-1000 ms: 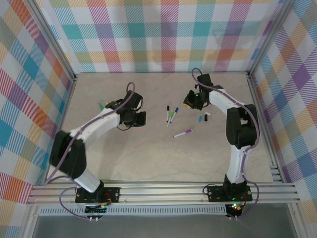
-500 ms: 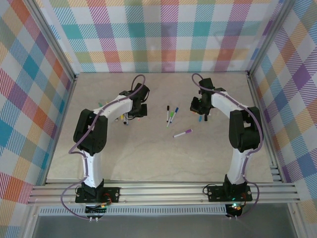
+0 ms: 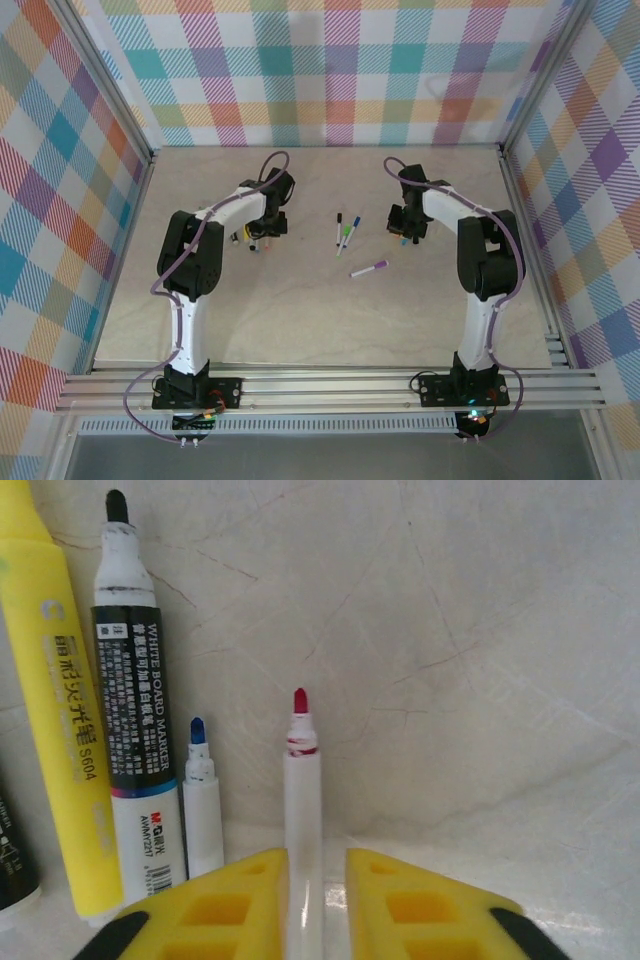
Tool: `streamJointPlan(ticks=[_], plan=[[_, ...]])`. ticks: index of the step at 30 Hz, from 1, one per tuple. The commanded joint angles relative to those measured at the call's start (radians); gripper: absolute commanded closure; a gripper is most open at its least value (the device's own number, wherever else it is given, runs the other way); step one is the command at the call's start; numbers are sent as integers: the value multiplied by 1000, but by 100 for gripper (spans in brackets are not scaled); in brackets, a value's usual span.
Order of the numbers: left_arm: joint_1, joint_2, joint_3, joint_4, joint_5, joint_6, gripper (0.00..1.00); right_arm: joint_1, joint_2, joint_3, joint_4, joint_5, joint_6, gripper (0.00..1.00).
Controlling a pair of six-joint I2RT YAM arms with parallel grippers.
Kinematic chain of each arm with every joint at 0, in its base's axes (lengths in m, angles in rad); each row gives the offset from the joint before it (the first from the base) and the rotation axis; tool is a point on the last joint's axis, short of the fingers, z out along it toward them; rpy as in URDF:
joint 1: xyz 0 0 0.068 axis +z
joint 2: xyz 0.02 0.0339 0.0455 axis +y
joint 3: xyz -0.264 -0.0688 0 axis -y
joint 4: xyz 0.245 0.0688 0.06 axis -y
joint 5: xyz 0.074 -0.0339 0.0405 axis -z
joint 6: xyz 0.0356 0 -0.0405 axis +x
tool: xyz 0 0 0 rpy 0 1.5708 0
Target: Open the pen caps
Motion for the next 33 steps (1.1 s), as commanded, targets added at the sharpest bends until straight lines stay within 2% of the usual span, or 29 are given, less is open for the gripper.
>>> streamJointPlan(ticks=[1,9,18,21,24,30,33], plan=[[2,1,46,-44,-37,11,75,0,24,42,-61,72,-15,93],[2,-22,54,-49,-32,9,73,0,31,43,-82,109,-20,78],[-3,-78,29,-31,-21,3,73,1,-7,37,-96,89,-13,71],[-19,-141,-20,25,-23,-1,64,10,-61,31,-97,63,-7,71],[-35,-196,-49,59,-11,-15,63,27,-143,14,-97,58,-5,69],[-138,-322,-150,228,93,9,63,36,-325,-91,-46,15,17,64],[-212,-324,-147,270,147,21,61,37,-389,-158,-14,-13,27,59]])
